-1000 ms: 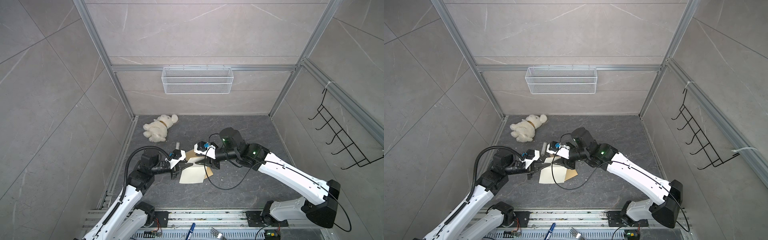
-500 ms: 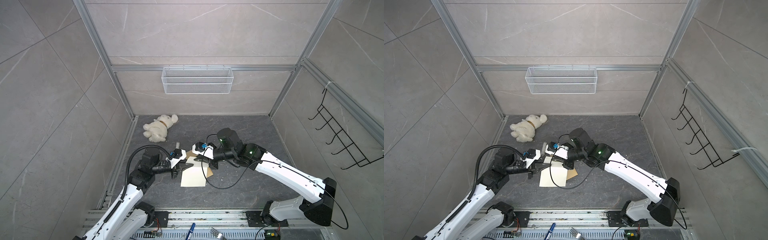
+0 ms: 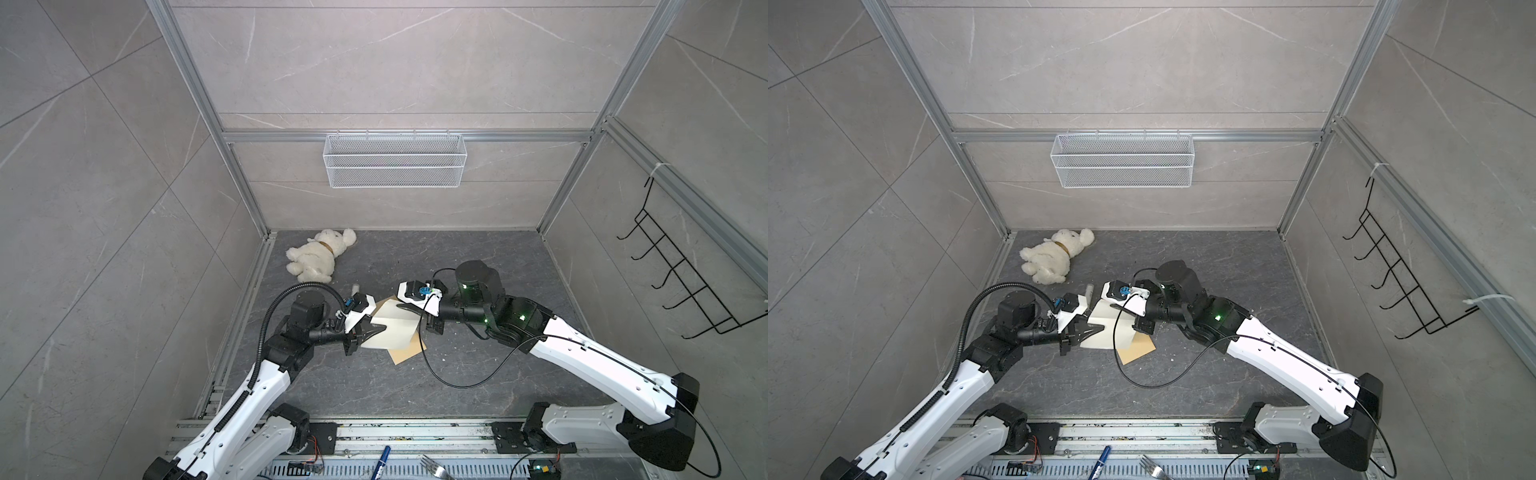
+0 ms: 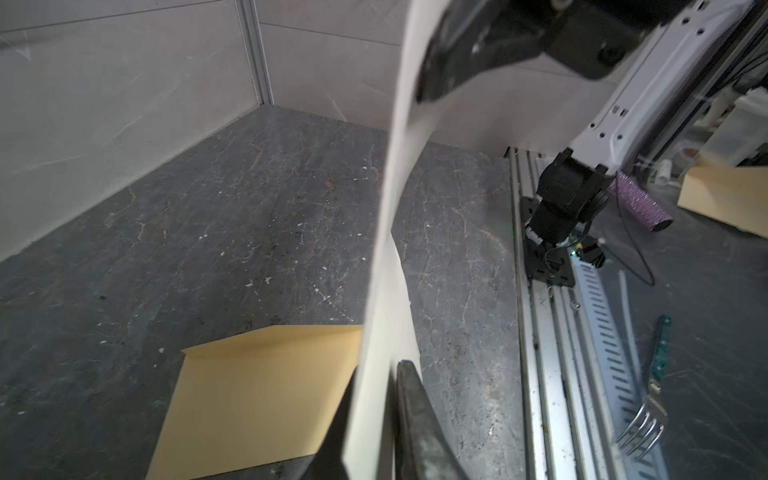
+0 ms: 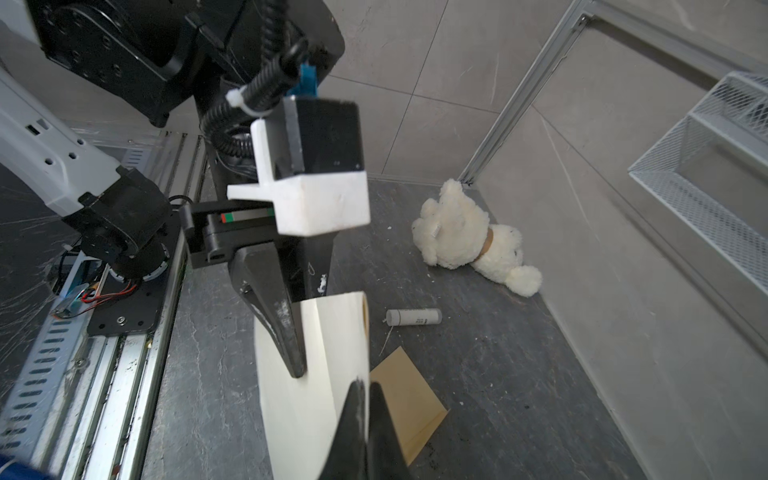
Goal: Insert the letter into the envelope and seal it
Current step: 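Grasp the letter's free edge with the left gripper, holding it with both grippers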
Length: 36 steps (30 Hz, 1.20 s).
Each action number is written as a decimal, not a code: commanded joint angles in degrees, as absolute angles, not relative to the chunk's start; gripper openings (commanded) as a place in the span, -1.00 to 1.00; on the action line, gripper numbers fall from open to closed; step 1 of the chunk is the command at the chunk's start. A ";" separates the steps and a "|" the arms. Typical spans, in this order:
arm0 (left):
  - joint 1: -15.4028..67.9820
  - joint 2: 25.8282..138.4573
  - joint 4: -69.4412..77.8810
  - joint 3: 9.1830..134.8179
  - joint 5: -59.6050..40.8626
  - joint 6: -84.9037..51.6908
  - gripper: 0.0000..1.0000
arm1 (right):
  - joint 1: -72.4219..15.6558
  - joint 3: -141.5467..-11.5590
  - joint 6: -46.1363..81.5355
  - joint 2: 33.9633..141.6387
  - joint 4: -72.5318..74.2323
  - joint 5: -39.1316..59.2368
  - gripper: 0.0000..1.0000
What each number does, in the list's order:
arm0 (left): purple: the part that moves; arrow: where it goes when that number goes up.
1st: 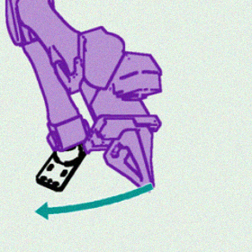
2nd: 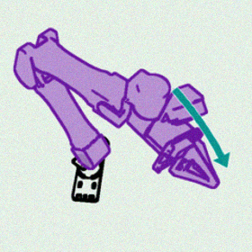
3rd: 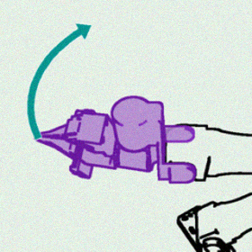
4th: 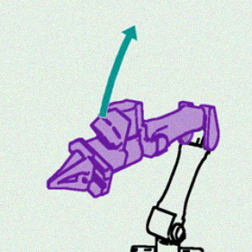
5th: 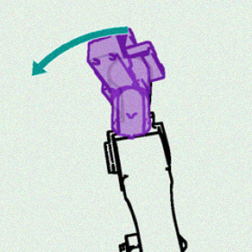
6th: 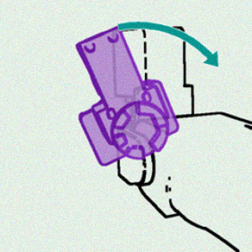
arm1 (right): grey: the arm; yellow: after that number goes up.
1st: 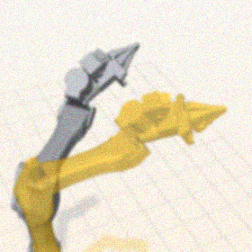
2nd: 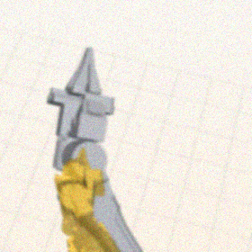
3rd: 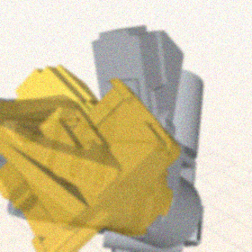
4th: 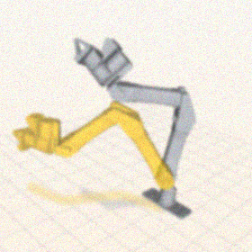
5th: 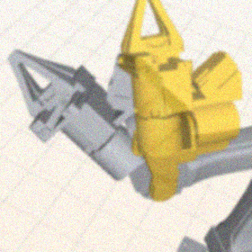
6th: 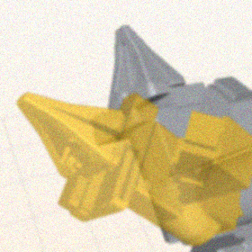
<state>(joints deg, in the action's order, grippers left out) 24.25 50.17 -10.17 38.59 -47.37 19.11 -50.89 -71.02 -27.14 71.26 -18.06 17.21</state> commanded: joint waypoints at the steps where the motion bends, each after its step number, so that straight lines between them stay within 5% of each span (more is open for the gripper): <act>1: 24.43 50.61 -10.98 41.47 -46.77 18.84 -0.94 | -51.15 -69.89 -27.17 70.45 -14.87 15.39 -1.00; 9: 24.44 51.68 -11.77 42.01 -46.38 18.34 -1.00 | -51.16 -68.43 -27.73 70.16 -12.03 12.48 -1.00; 13: 24.44 51.82 -11.95 41.99 -45.30 18.10 -0.70 | -51.15 -66.87 -28.12 69.03 -9.87 9.67 -1.00; 17: 24.45 52.01 -12.48 42.18 -44.67 18.11 -0.67 | -51.20 -65.11 -28.01 67.44 -7.85 8.53 -1.00; 21: 24.43 52.33 -12.55 42.36 -44.74 17.96 -1.00 | -51.20 -65.26 -27.49 66.97 -8.22 9.43 -1.00; 36: 24.39 52.55 -12.47 42.45 -44.70 17.38 -1.00 | -51.17 -65.29 -27.42 67.66 -10.15 12.24 -1.00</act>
